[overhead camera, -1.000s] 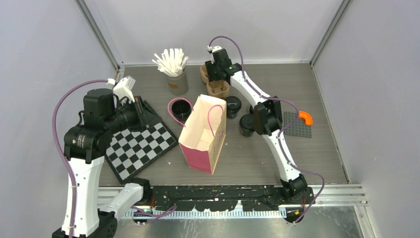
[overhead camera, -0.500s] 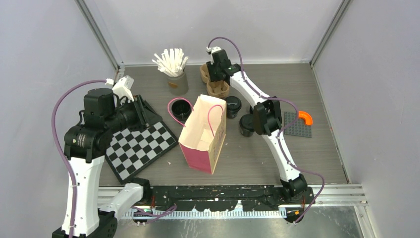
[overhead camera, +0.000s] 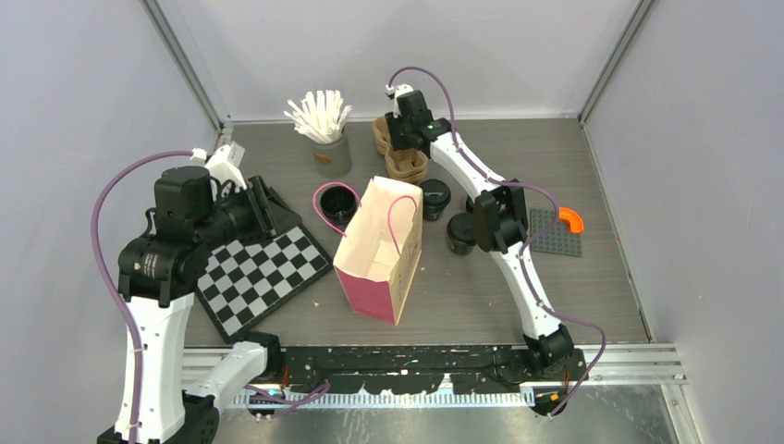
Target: Pack the takeout coffee
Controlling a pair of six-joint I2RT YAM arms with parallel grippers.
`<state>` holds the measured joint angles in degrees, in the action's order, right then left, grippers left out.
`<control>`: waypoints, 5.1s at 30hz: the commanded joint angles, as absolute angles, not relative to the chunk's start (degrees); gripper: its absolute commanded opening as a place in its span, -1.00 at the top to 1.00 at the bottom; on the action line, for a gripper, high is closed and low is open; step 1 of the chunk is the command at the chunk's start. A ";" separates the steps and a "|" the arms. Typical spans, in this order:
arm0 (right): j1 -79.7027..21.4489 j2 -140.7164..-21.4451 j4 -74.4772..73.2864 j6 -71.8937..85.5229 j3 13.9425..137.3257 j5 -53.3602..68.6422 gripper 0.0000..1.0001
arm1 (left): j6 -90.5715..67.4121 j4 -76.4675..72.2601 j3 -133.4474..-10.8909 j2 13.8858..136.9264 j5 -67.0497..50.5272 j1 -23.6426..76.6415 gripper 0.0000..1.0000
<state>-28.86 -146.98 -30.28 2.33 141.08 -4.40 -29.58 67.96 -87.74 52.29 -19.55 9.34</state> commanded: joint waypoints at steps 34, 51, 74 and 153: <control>-28.96 -140.53 -26.92 0.82 137.93 -4.92 0.02 | -30.05 64.52 -87.29 53.09 -18.80 9.14 -0.09; -29.00 -140.88 -28.02 0.33 138.28 -4.66 0.28 | -30.96 64.55 -87.21 52.98 -18.83 9.15 -0.10; -29.45 -138.77 -26.92 2.14 139.16 -4.25 0.15 | -31.46 64.54 -85.87 51.65 -19.00 9.14 -0.11; -30.30 -140.50 -27.44 2.29 139.15 -6.59 0.15 | -32.42 62.49 -84.47 53.27 -21.44 9.16 -0.17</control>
